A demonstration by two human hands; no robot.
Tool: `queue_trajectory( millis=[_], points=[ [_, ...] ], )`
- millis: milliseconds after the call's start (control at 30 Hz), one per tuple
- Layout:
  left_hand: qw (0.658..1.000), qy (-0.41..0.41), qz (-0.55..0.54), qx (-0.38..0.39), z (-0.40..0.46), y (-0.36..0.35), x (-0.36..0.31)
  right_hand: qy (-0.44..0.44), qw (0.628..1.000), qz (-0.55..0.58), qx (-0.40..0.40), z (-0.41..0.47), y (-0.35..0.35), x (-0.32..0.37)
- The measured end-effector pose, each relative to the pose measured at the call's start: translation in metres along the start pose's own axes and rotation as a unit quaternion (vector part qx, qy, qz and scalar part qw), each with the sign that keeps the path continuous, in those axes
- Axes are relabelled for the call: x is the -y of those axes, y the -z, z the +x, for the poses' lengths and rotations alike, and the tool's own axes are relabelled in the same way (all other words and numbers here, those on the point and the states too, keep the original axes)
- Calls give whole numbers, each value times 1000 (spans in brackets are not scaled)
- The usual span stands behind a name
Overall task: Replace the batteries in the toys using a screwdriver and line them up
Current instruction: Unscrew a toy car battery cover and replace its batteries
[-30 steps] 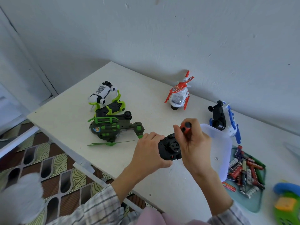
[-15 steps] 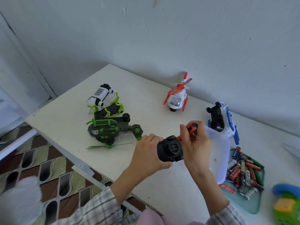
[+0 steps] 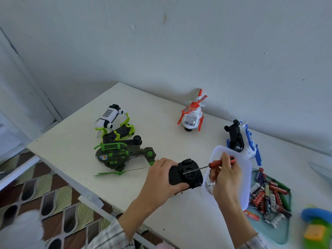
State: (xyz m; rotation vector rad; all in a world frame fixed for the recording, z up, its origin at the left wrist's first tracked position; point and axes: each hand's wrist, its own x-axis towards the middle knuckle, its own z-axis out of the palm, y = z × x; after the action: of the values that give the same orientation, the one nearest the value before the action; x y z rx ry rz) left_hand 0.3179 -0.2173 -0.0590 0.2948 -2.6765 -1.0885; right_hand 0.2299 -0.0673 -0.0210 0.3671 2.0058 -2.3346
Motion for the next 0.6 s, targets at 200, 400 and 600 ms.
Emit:
queue_trajectory(
  millis=[200, 400, 600],
  points=[
    [997, -9, -66, -25, 2, 3, -1, 74, 968, -200, 130, -2, 4, 9],
    [986, -22, -149, -76, 3, 4, -7, 101, 823, -515, 219, -17, -8, -18],
    [966, 28, -238, -98, 43, 34, -19, 72, 803, -543, 236, -20, -11, -5]
  ],
)
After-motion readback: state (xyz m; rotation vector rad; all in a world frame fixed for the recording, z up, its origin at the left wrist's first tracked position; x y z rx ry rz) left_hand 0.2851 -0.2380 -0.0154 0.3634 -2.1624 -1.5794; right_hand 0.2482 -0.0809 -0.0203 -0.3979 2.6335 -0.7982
